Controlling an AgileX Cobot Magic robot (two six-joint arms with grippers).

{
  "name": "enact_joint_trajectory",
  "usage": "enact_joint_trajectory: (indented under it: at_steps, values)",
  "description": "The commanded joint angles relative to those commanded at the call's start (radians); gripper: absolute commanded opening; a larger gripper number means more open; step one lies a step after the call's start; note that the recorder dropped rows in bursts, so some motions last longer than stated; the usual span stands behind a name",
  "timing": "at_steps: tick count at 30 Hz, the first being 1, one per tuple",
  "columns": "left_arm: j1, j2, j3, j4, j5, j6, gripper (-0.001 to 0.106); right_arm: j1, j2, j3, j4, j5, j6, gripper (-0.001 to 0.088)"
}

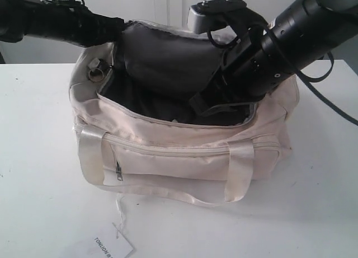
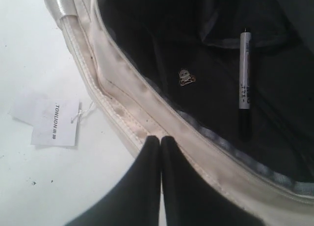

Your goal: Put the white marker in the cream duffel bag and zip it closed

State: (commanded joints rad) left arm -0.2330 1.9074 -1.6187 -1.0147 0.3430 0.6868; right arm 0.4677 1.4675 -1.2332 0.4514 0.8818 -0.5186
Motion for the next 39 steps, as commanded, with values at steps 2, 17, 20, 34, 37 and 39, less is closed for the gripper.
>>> enact_joint_trajectory:
  at_steps: [2,17,20,34,37,39]
  values:
    - [0.000,-0.023,0.000,0.000,0.072,0.000,0.000,0.000,0.000,0.000,0.000,0.000,0.000,0.0000]
    - [0.000,-0.082,0.000,0.280,0.507,0.000,0.000,0.000,0.000,0.002,0.000,-0.009,0.000,0.0000]
    - [0.000,-0.082,0.000,0.399,0.562,0.000,0.000,0.000,0.002,0.002,0.000,-0.013,0.000,0.0000]
    - [0.000,-0.082,0.000,0.527,0.569,-0.002,0.005,0.000,0.002,0.002,0.000,-0.016,0.000,0.0000]
    - [0.000,-0.082,0.000,0.527,0.569,-0.002,0.023,0.000,0.002,0.002,0.000,-0.016,0.000,0.0000]
    - [0.000,-0.082,0.000,0.527,0.571,-0.002,0.036,0.000,0.002,0.002,0.000,-0.016,0.000,0.0000]
